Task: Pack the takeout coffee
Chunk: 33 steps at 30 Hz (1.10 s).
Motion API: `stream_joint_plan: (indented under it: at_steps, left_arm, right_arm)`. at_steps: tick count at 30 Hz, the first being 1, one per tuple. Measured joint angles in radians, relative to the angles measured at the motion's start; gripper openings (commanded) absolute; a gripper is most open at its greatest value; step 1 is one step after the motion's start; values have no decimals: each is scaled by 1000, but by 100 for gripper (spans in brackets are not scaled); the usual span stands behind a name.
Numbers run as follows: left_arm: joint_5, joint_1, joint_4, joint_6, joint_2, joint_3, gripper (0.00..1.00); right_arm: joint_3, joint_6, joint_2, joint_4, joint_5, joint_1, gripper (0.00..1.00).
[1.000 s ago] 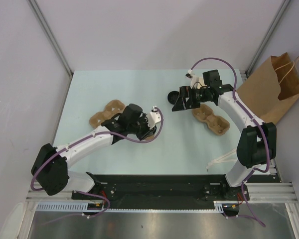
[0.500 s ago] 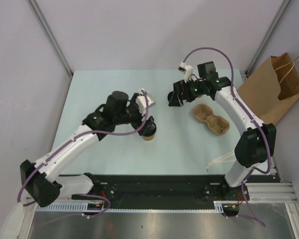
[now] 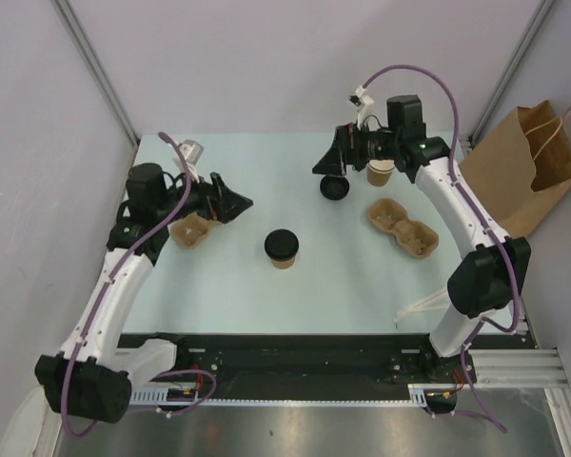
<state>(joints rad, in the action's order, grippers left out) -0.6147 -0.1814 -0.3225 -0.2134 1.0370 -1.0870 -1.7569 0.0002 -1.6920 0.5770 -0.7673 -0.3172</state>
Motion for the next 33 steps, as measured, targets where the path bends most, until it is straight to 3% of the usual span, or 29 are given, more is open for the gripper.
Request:
stream_joint_plan:
  at_steps: [1, 4, 7, 8, 9, 11, 12, 15, 18, 21, 33]
  left_arm:
    - [-43, 21, 24, -45, 13, 39, 99]
    - [-171, 28, 127, -178, 83, 153, 84]
    - [-257, 24, 251, -302, 138, 261, 58]
    - [-281, 22, 298, -341, 158, 297, 43]
    - [-290, 20, 324, -372, 172, 313, 34]
    - [-308, 13, 397, -427, 202, 342, 19]
    - [-316, 6, 435, -452, 216, 353, 15]
    - [-336, -15, 538, -517, 267, 374, 2]
    - [-341, -41, 595, -556, 319, 393, 0]
    - [-340, -62, 628, -583, 361, 408, 0]
    - [-323, -80, 649, -589, 486, 410, 0]
  right_arm:
    - [28, 72, -9, -44, -59, 9, 100]
    - [223, 348, -24, -273, -229, 10, 96]
    - [376, 566, -79, -465, -334, -21, 88]
    - [406, 625, -109, -509, -352, -40, 84]
    - [422, 664, -134, -537, -367, -60, 70]
    - [431, 716, -164, -575, -384, -95, 55]
    - [431, 738, -173, -596, -393, -112, 42]
    - [431, 787, -188, -653, -413, -149, 24]
    - [430, 825, -218, -694, -426, -161, 7]
    - [431, 849, -254, -703, -426, -162, 0]
    - [444, 861, -331, -713, -426, -166, 0]
